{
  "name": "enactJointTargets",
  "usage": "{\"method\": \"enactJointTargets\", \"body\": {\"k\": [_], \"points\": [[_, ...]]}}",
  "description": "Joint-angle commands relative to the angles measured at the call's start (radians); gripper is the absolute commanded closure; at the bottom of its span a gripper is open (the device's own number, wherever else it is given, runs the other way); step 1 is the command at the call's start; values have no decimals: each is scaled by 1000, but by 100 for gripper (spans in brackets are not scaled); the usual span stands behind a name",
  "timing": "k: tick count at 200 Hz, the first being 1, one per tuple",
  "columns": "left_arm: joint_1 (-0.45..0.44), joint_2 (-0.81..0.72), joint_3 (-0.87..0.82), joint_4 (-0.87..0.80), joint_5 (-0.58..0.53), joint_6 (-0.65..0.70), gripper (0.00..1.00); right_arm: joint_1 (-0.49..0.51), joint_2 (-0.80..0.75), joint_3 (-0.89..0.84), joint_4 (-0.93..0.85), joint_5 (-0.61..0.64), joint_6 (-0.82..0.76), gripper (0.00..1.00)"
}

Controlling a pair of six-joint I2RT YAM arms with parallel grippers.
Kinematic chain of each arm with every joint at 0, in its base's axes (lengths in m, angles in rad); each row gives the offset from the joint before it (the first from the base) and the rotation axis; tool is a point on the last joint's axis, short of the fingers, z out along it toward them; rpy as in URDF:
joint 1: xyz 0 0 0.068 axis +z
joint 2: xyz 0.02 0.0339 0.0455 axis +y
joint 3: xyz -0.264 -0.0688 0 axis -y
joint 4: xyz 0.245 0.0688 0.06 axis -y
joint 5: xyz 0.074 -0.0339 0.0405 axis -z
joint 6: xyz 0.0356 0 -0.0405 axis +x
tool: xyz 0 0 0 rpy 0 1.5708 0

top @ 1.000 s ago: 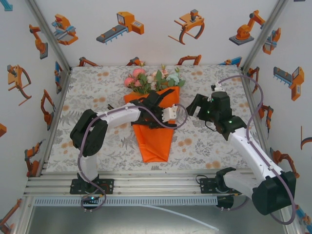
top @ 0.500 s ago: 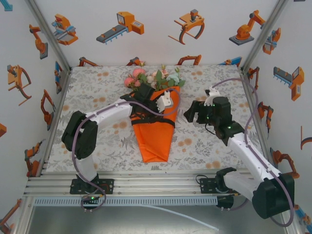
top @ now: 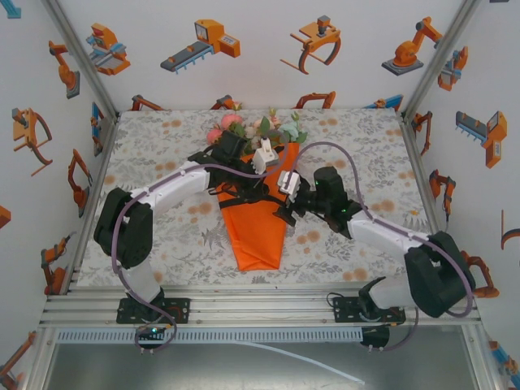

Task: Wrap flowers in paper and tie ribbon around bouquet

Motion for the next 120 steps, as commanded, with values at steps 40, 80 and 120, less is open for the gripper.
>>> {"method": "enactJointTargets", "body": {"k": [40, 80, 120], "points": [[10, -50, -20, -23, 41, 13, 100, 2, 195, -8, 315, -161, -221, 41], [13, -59, -28, -27, 40, 33, 100, 2, 242, -11, 400, -138, -231, 39], [13, -60, -24, -42, 37, 56, 100, 0, 247, 2, 431, -160, -234, 40]]}}
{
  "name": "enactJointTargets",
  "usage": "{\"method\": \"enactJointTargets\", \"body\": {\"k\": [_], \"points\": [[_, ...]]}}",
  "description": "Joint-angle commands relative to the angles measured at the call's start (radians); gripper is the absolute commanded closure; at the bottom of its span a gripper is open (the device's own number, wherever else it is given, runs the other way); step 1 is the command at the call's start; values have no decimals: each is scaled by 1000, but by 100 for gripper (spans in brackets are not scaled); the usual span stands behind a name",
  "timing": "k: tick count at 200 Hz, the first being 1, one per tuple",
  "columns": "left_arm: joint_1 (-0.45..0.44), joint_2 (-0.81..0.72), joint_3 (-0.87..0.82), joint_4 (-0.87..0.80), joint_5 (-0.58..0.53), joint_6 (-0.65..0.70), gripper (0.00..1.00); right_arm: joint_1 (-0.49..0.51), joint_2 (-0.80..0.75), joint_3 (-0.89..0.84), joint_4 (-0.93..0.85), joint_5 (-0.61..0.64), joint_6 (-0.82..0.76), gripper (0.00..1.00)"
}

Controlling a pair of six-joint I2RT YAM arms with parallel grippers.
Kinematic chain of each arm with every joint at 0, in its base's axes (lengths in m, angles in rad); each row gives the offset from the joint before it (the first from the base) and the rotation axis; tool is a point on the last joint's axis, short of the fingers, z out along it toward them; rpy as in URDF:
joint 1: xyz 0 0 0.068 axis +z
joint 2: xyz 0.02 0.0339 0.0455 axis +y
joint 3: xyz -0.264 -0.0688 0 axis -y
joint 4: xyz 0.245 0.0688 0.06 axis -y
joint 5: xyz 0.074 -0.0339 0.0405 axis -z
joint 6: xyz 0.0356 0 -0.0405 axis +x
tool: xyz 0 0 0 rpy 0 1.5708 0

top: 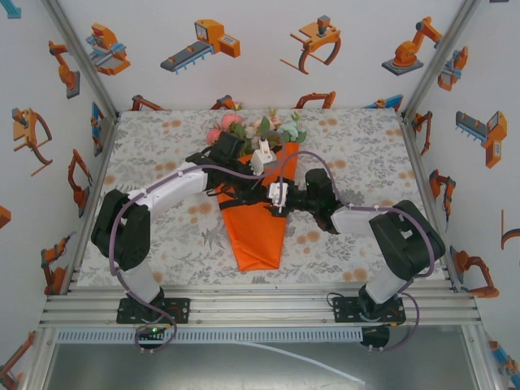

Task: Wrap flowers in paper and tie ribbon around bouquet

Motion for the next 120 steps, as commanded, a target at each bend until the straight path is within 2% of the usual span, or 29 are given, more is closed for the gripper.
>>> {"method": "enactJointTargets", "body": {"k": [1, 21, 34, 44, 59, 85, 100, 120], "points": [[6, -39, -1, -29, 25, 37, 100, 0, 8, 9, 77, -44, -24, 40], [6, -43, -2, -26, 25, 39, 100, 1, 24, 29, 78, -95, -14, 48], [5, -46, -4, -21, 25, 42, 100, 0, 46, 40, 77, -124, -6, 61], [6, -51, -3, -23, 23, 46, 100, 2, 62, 44, 78, -139, -2, 75], [6, -56, -7, -23, 14, 55, 100, 2, 72, 45, 78, -151, 8, 79], [6, -68, -27, 16, -35, 71, 100, 3, 50, 34, 77, -164, 63, 97], [7, -80, -61, 87, -74, 67, 92, 3, 27, 30, 74, -188, 138, 100], [0, -106, -127, 223, -101, 43, 64, 3, 16, 37, 72, -226, 266, 100]]}}
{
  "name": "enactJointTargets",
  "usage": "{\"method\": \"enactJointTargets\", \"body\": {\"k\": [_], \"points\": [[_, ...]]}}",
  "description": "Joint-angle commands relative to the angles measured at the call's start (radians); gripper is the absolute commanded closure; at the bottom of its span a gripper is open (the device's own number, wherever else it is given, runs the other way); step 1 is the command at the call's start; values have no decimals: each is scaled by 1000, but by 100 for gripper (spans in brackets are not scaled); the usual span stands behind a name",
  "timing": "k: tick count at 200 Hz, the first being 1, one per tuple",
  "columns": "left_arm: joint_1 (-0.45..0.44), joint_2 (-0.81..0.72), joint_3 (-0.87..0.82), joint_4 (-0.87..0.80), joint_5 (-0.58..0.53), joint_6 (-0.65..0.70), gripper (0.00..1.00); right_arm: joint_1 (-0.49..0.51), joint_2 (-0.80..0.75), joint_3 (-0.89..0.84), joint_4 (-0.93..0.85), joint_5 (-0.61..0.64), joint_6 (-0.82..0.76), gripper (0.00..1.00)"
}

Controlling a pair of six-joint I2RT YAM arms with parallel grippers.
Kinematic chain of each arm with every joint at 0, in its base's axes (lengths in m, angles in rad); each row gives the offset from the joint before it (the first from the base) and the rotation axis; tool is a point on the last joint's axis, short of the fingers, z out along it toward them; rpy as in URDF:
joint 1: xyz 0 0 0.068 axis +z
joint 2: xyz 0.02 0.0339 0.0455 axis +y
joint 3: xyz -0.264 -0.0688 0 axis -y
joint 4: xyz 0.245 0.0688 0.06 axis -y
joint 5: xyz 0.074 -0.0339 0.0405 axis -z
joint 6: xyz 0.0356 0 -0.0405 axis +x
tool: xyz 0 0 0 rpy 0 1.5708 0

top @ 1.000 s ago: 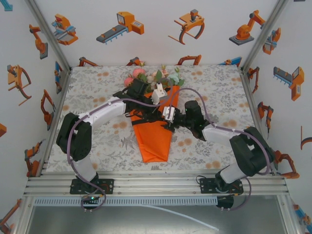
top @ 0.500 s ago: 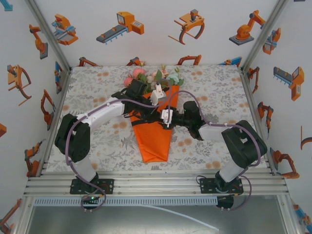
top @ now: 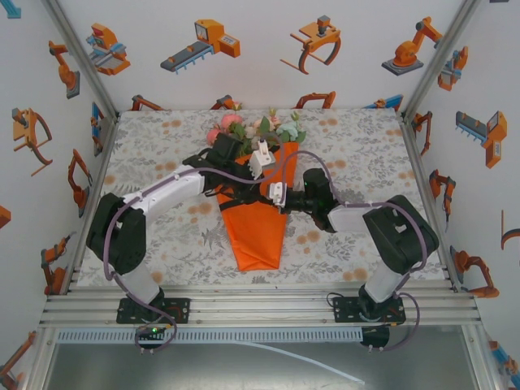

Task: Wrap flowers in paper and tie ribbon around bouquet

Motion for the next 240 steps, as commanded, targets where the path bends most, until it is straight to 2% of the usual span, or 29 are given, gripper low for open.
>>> {"method": "enactJointTargets", "body": {"k": [1, 21, 31, 63, 91, 110, 119, 147, 166, 179, 216, 231, 240], "points": [[-1, -56, -69, 157, -53, -3, 63, 3, -38, 21, 28, -81, 170, 100], [-7, -103, -148, 280, -104, -38, 50, 3, -39, 33, 28, -87, 283, 100], [-6, -136, -200, 337, -139, -54, 48, 2, -39, 35, 28, -82, 311, 100], [-22, -320, -408, 475, -281, -140, 48, -1, -26, 36, 22, -49, 339, 100], [-107, -503, -590, 555, -431, -245, 48, -4, -19, 63, 8, -52, 391, 100], [-160, -570, -697, 648, -472, -332, 51, -4, -20, 85, -16, -60, 416, 100], [-169, -578, -748, 720, -456, -375, 54, -4, -24, 95, -38, -58, 417, 100], [-193, -457, -805, 889, -429, -418, 59, -4, -44, 138, -157, -43, 408, 100], [-208, -332, -810, 1053, -479, -427, 59, -3, -54, 137, -185, -36, 396, 100], [-209, -256, -810, 1168, -561, -427, 57, -4, -62, 131, -185, -32, 393, 100], [-208, -88, -802, 1419, -776, -294, 51, -4, -70, 124, -194, -29, 389, 100], [-208, -45, -787, 1460, -804, -220, 47, -3, -72, 124, -196, -30, 382, 100], [-205, -22, -780, 1483, -783, -188, 44, -3, -71, 124, -196, -31, 381, 100]]}}
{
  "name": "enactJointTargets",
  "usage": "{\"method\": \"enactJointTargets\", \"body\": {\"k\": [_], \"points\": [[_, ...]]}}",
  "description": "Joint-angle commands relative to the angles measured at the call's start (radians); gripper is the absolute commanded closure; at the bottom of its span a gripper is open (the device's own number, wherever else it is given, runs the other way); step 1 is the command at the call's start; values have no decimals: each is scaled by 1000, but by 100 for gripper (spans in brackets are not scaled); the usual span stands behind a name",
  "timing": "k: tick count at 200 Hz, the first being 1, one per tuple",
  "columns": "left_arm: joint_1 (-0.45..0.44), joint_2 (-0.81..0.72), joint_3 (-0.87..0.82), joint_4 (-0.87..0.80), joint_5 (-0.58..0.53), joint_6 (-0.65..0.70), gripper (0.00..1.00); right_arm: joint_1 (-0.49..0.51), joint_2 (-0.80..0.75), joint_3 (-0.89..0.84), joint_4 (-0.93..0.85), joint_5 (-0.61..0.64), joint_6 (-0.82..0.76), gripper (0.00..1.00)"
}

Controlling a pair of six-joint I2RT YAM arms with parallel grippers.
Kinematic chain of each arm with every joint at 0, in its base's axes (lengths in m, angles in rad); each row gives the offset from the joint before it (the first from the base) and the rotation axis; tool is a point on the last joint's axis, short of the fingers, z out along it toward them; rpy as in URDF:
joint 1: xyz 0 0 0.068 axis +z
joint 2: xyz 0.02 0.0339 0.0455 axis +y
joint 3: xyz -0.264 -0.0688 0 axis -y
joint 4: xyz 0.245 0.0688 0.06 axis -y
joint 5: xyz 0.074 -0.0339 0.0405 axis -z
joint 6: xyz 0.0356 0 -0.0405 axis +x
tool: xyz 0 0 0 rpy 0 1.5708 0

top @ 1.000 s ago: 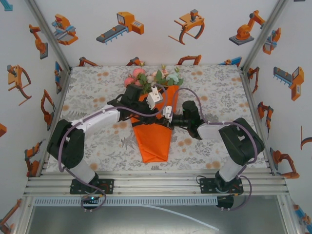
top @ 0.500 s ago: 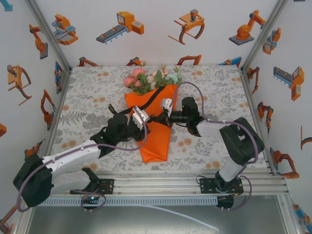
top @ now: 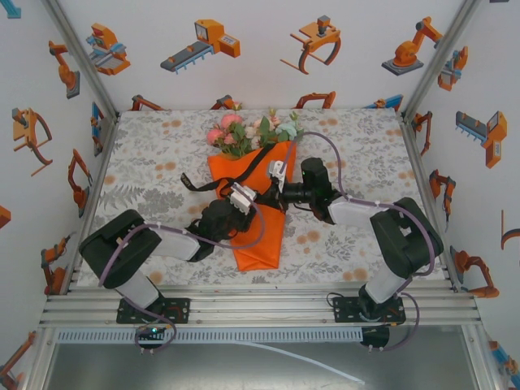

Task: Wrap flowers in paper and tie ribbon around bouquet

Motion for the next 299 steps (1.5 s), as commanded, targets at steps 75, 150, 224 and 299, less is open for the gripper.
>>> {"method": "enactJointTargets", "body": {"k": [75, 150, 224, 299], "points": [[9, 71, 63, 251, 37, 179, 24, -4, -29, 10, -6, -5, -12, 100], [30, -113, 123, -182, 223, 47, 100, -4, -20, 24, -11, 140, 35, 94], [204, -173, 387, -825, 648, -460, 100, -4, -158, -47, -60, 400, 71, 55], [220, -90, 496, -842, 760, -621, 100, 193, -373, -262, 107, 604, 380, 63]]}}
